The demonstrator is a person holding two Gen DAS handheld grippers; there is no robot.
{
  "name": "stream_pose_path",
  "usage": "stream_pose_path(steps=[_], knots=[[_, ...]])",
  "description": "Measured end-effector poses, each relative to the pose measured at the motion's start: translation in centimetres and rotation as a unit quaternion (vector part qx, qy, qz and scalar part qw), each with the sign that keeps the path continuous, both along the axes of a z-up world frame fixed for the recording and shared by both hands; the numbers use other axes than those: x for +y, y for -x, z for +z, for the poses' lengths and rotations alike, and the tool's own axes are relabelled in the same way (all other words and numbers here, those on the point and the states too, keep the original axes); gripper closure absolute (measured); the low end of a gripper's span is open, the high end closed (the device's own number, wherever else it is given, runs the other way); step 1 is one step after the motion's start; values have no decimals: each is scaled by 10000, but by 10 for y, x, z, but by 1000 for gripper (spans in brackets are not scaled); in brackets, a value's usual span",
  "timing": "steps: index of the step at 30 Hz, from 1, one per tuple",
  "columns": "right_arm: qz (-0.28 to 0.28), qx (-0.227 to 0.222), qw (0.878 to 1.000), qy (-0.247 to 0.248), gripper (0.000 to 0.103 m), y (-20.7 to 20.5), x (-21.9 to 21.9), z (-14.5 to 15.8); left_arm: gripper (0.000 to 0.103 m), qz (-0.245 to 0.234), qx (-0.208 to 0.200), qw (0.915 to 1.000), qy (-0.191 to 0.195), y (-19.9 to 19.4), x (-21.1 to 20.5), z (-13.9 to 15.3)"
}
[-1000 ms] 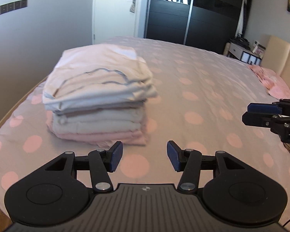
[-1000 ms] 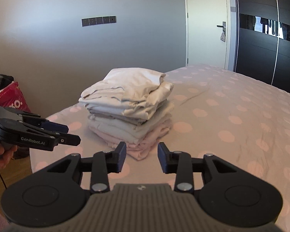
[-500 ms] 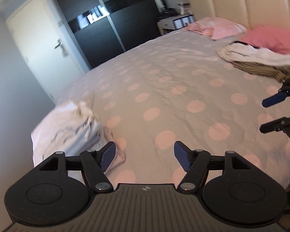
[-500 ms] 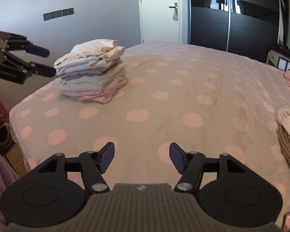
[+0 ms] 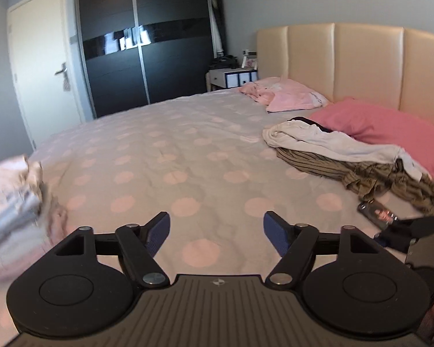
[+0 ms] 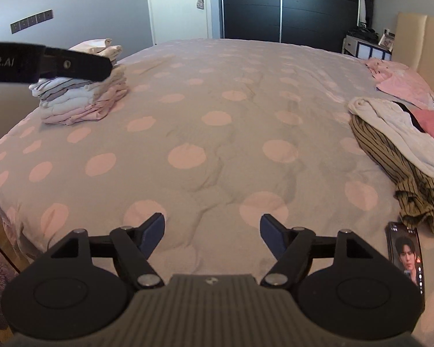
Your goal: Fold clothes
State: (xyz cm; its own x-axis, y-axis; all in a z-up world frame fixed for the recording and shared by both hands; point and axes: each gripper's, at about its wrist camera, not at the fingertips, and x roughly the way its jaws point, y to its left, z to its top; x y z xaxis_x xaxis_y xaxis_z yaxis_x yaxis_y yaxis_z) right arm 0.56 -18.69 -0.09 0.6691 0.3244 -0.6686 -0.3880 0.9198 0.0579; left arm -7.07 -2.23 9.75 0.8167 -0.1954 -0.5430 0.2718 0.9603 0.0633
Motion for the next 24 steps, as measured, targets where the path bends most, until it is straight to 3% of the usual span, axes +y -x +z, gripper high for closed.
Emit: stream_pose_path(steps=[5, 8, 14, 19, 24], knots=[[-133, -139, 9998, -23, 24, 7, -9, 2, 26, 797, 287, 9950, 527, 9, -12, -30], [-152, -171, 9997, 37, 24, 12, -10, 2, 26, 1205, 296, 9917, 340, 13, -13, -48], [-148, -299, 9994, 134, 20, 16, -7, 3, 25, 1580, 228, 9863, 415, 16, -15, -63], [-63, -403, 9990, 198, 19, 17, -1, 1, 25, 1975, -108, 9802, -104, 16, -24, -65], [-134, -552, 9982, 187, 19, 9, 3, -7, 25, 1936, -86, 9810, -76, 9, -21, -77]])
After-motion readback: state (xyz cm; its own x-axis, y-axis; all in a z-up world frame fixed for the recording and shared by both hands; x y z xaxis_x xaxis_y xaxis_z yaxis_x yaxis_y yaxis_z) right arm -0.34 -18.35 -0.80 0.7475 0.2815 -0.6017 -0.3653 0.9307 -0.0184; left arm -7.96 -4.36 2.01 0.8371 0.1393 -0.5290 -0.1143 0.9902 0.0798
